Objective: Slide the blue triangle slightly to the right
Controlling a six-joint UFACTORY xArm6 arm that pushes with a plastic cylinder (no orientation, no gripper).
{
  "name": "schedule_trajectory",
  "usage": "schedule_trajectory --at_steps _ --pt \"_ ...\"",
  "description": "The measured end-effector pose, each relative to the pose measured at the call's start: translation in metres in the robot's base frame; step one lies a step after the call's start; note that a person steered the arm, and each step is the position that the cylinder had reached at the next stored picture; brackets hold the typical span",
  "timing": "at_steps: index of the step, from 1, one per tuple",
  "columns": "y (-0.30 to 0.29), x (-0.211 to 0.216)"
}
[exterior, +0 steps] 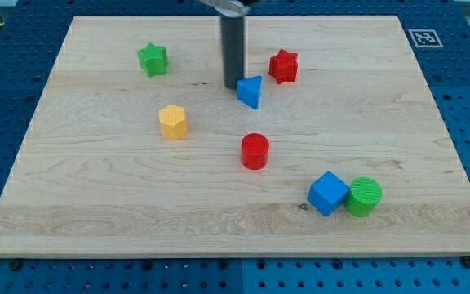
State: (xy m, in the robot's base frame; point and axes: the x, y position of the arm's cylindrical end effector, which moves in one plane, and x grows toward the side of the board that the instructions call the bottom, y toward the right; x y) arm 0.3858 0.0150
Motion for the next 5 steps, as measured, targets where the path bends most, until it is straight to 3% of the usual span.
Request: schedule_trajectory --at_steps 1,2,4,5 --pt "0.062 0.051" --pt "0.102 0.064" --pt "0.076 0.062" --pt "0.075 0.087"
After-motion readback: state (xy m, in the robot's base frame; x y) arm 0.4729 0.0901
